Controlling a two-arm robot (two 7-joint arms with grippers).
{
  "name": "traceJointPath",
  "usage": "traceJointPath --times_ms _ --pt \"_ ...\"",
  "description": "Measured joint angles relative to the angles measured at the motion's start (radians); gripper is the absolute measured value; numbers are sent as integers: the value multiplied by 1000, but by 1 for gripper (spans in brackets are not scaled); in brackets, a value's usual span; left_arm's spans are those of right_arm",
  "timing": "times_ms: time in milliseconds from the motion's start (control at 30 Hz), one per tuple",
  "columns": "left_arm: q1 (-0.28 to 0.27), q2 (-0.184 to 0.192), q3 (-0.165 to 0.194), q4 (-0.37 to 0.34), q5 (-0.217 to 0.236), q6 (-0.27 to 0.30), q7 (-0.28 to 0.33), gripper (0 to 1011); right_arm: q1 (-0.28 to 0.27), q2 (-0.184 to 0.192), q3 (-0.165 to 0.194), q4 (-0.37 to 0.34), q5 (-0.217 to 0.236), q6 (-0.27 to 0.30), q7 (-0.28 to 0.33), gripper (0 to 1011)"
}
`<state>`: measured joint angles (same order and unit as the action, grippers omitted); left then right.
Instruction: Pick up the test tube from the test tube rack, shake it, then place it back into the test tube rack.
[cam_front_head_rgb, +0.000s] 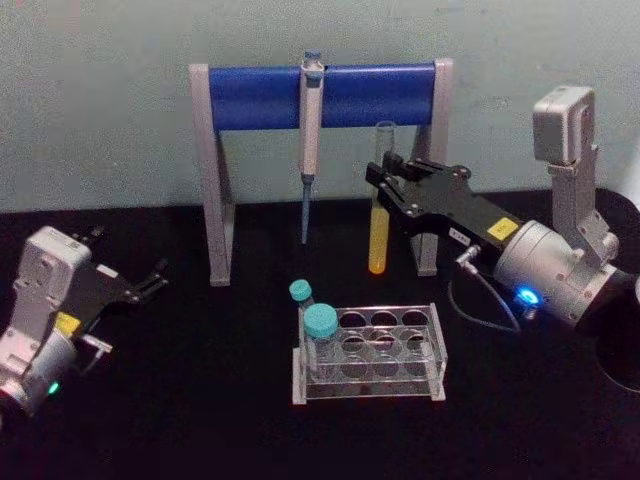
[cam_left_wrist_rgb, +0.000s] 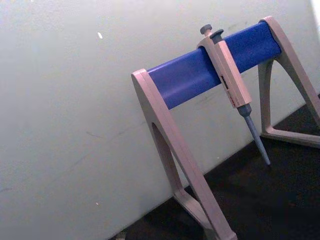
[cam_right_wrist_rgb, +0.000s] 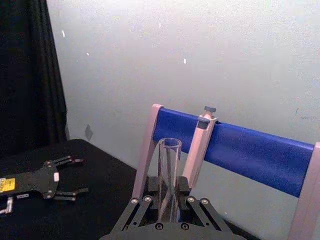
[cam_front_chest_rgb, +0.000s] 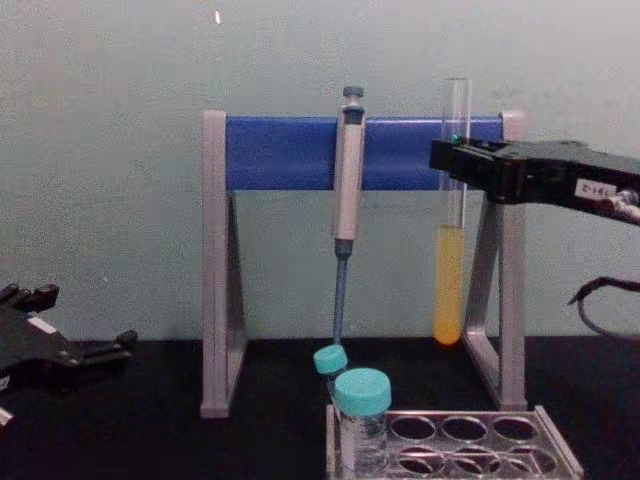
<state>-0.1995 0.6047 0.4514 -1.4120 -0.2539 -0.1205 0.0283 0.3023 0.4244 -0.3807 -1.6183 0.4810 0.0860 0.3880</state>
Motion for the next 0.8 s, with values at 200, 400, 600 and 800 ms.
traceJointPath --times_ms 200,400,600,800 --pt "0 0 0 0 0 0 0 1001 -15 11 22 -6 -6 -4 -11 229" --pt "0 0 0 0 0 0 0 1001 -66 43 61 -51 -5 10 -29 229" --pt "0 0 0 0 0 0 0 1001 -137 74 77 -119 17 33 -23 229" --pt "0 0 0 0 0 0 0 1001 -152 72 44 -144 32 41 7 229"
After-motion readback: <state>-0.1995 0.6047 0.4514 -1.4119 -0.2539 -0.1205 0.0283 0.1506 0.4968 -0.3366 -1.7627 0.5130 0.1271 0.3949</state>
